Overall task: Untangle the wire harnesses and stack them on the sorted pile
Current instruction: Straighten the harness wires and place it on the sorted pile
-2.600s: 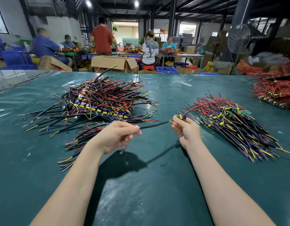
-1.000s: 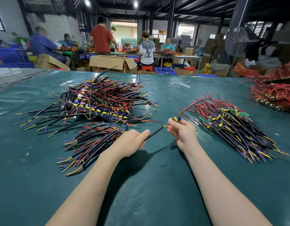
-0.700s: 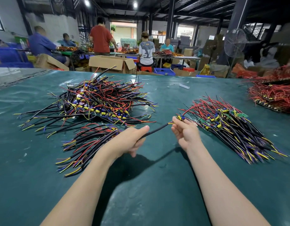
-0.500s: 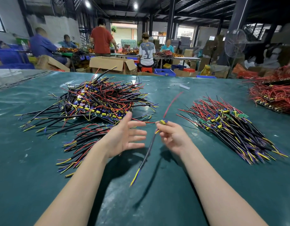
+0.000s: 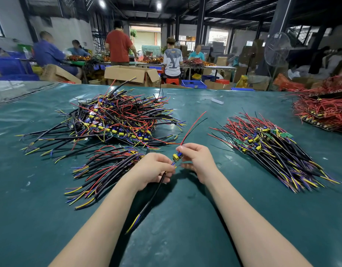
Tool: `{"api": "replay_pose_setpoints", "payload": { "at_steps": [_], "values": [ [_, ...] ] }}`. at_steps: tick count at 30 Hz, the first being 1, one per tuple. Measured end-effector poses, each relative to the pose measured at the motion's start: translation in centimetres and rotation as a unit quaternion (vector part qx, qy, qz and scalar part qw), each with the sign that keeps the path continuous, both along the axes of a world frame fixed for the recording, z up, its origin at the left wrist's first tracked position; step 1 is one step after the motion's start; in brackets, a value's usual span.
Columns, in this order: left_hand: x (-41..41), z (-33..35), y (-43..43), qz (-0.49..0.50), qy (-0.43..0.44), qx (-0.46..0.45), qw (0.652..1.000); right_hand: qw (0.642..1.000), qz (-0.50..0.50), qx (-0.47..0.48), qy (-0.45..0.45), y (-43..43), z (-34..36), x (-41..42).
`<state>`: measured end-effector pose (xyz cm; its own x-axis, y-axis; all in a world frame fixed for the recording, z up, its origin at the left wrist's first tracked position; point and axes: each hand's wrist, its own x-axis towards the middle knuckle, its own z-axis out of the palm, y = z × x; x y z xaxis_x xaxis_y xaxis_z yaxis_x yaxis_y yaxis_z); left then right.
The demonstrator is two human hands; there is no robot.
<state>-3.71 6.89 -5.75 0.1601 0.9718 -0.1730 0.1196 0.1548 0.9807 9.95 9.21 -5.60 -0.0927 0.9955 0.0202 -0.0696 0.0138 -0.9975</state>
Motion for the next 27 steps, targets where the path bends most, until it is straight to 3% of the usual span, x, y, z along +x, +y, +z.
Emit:
{"api": "replay_pose_setpoints", "payload": {
  "at_steps": [9,12,16,27],
  "values": [
    [0.1,0.0,0.3,0.035,-0.125,-0.045,0.991,0.997,0.026,0.002,0.073,-0.2,-0.1,-0.8],
    [0.2,-0.3,0.4,0.059,-0.010,0.062,0.996,0.996,0.041,0.013,0.075,-0.2,-0.2,-1.0],
    [0.3,-0.6,0.6,0.095,0.158,0.210,0.960,0.997,0.020,0.021,0.076,-0.3,-0.2,-1.1],
    [0.4,-0.4,-0.3,0.106,0.163,0.240,0.951,0.992,-0.007,-0.068,0.107,-0.4,-0.3,-1.1]
  ]
}}
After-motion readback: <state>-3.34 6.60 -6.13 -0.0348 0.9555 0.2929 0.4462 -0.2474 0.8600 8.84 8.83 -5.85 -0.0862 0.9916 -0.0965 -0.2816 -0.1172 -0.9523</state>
